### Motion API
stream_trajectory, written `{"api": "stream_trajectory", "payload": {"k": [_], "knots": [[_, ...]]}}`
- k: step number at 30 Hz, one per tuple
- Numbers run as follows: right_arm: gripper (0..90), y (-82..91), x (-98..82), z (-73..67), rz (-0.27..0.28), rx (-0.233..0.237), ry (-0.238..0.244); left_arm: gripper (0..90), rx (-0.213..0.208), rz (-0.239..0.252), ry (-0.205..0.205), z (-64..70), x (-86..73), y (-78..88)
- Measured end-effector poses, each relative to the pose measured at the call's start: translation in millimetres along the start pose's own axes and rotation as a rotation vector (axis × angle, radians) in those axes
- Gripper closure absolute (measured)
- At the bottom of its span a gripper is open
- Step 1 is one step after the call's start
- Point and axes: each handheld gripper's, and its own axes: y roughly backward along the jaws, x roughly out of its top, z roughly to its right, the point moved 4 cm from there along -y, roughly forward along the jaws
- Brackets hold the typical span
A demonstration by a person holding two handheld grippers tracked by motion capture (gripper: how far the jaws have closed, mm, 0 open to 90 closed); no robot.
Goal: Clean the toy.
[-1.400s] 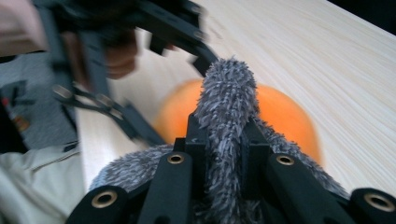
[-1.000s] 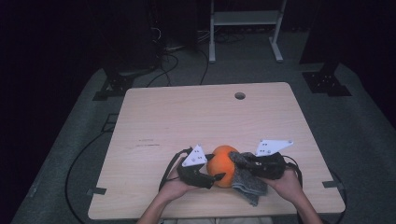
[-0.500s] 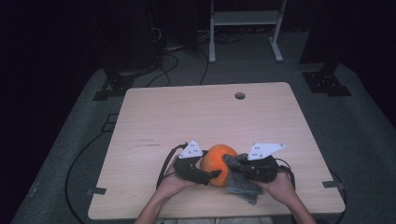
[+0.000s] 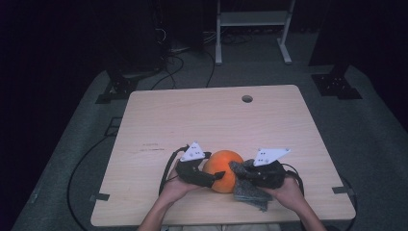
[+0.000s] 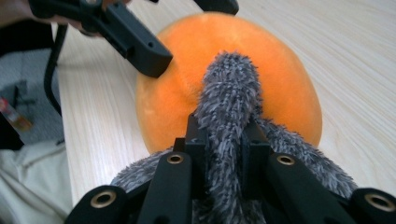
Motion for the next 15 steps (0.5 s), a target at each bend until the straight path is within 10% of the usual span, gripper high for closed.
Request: {"api": "stream_trajectory", "payload": {"k": [4,8,15], "knots": [[76.8,5.2,-6.8,7.6,-0.037,-0.009,-0.015,33.6,0.028,-0.026,-0.07,3.4,-6.4,-1.1],[76.7,9.2,6.2,6.1,0.052,0.009,-0.041,33.5,0.018,-0.022,-0.102,8.2,-6.5,-2.6],[76.7,-3.8,5.6,-6.5,0.04,0.066,-0.015,16.7,-0.01,-0.005,0.0,1.9,0.4,-4.2]]}}
